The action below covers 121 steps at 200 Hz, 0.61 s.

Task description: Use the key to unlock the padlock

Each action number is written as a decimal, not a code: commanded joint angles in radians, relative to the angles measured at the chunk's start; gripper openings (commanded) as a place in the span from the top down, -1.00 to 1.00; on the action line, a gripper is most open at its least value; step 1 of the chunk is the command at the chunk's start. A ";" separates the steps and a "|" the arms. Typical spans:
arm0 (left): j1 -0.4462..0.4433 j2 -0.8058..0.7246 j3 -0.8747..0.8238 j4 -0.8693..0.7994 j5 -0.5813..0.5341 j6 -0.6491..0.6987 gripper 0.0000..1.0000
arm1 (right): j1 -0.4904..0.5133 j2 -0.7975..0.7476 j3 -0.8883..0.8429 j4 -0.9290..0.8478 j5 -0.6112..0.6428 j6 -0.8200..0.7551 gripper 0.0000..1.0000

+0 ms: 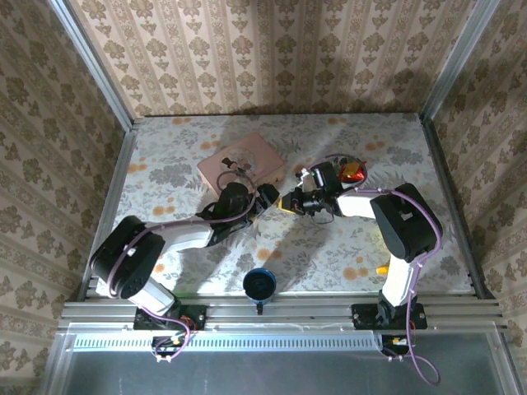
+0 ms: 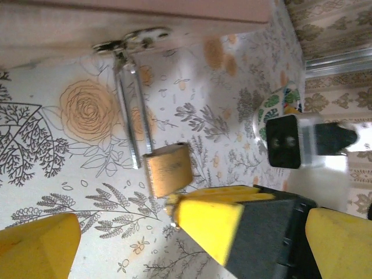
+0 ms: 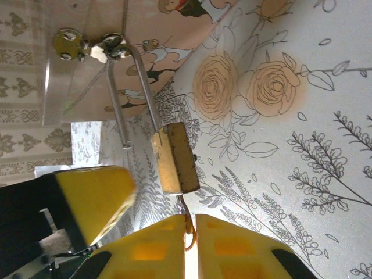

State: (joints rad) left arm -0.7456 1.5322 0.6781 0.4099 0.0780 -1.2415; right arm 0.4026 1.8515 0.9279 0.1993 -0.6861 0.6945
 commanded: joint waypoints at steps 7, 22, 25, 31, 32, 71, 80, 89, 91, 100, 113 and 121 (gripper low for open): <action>-0.003 -0.043 0.023 -0.049 -0.035 0.084 -1.00 | 0.019 0.024 0.051 -0.055 0.047 -0.050 0.69; 0.000 -0.049 0.024 -0.044 -0.037 0.091 -1.00 | 0.025 0.053 0.071 -0.044 0.059 -0.052 0.63; 0.001 -0.050 0.024 -0.041 -0.037 0.091 -1.00 | 0.027 0.058 0.076 -0.042 0.060 -0.051 0.61; 0.004 -0.050 0.021 -0.032 -0.036 0.090 -1.00 | 0.028 0.069 0.084 -0.041 0.065 -0.053 0.56; 0.003 -0.050 0.020 -0.030 -0.035 0.090 -1.00 | 0.028 0.071 0.085 -0.041 0.066 -0.053 0.56; 0.020 -0.073 0.001 0.006 -0.035 0.100 -1.00 | 0.046 0.079 0.126 -0.125 0.136 -0.115 0.36; 0.022 -0.089 0.006 -0.016 -0.044 0.116 -1.00 | 0.053 0.072 0.138 -0.168 0.166 -0.140 0.30; 0.025 -0.107 0.012 -0.045 -0.058 0.137 -1.00 | 0.064 0.064 0.152 -0.209 0.199 -0.167 0.24; 0.026 -0.111 0.014 -0.052 -0.062 0.142 -1.00 | 0.067 0.064 0.155 -0.219 0.205 -0.173 0.23; 0.030 -0.130 0.025 -0.086 -0.077 0.165 -1.00 | 0.080 0.060 0.173 -0.261 0.248 -0.202 0.18; 0.037 -0.160 0.044 -0.150 -0.103 0.207 -1.00 | 0.106 0.060 0.199 -0.332 0.314 -0.241 0.11; 0.044 -0.180 0.058 -0.199 -0.127 0.239 -1.00 | 0.123 0.061 0.213 -0.362 0.353 -0.258 0.07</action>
State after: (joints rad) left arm -0.7177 1.4158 0.6853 0.3382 0.0219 -1.1114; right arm 0.4797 1.9274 1.0863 -0.0032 -0.4824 0.5404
